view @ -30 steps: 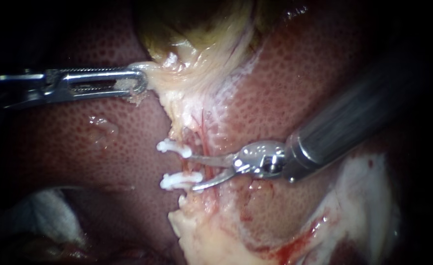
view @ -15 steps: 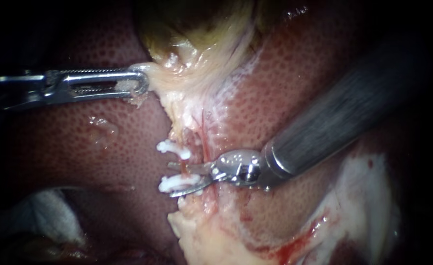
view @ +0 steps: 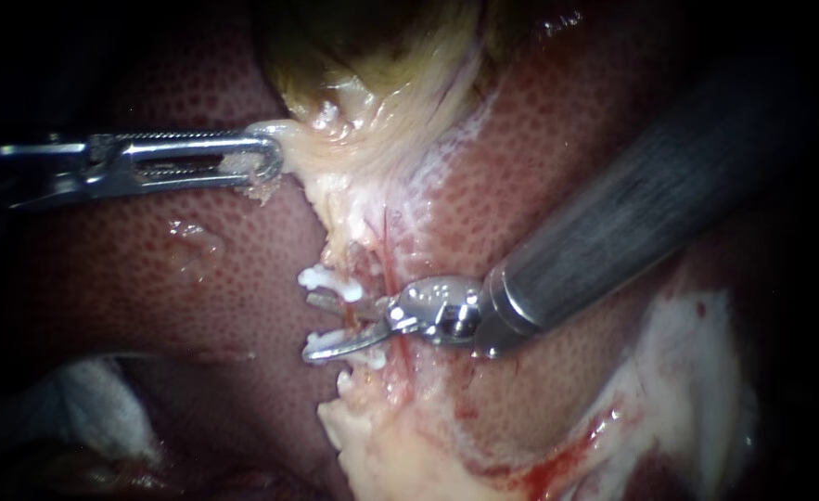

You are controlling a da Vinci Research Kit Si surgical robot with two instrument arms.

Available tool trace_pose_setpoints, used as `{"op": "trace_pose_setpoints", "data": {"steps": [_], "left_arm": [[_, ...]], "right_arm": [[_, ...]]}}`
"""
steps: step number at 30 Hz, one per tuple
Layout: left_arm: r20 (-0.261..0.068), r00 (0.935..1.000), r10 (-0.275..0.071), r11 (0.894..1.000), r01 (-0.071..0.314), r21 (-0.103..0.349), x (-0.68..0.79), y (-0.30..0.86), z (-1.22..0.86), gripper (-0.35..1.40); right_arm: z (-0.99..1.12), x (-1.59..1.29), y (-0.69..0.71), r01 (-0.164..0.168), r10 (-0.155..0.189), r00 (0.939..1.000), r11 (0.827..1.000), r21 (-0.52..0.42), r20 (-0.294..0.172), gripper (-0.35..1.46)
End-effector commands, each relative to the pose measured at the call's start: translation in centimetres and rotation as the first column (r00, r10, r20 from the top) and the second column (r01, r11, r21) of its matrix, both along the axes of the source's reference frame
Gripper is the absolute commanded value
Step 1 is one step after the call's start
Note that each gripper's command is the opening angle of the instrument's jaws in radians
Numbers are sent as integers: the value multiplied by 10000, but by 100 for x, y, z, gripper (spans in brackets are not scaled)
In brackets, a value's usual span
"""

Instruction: Go to the cutting position left tube

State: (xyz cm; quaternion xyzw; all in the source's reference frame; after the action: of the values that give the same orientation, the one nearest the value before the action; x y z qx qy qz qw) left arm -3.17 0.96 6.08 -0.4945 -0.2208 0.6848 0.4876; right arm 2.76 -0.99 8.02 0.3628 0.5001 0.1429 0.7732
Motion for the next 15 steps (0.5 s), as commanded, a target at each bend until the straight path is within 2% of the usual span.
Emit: {"op": "trace_pose_setpoints", "data": {"steps": [1, 9, 15], "left_arm": [[-9, 10000, -5, 10000, 5, -3, 0, 0, 0, -35], [3, 10000, 12, 10000, -12, -6, -2, -1, 1, -35], [17, 10000, 30, 10000, -30, -7, -4, -2, 2, -35]], "right_arm": [[0, 1, -1, -29, 30, 10000, 10000, 24, -73, 125], [4, 13, -6, -54, 55, 10000, 9996, 290, -13, 121], [6, 23, -7, -274, 279, 9996, 9983, 513, -88, 119]]}}
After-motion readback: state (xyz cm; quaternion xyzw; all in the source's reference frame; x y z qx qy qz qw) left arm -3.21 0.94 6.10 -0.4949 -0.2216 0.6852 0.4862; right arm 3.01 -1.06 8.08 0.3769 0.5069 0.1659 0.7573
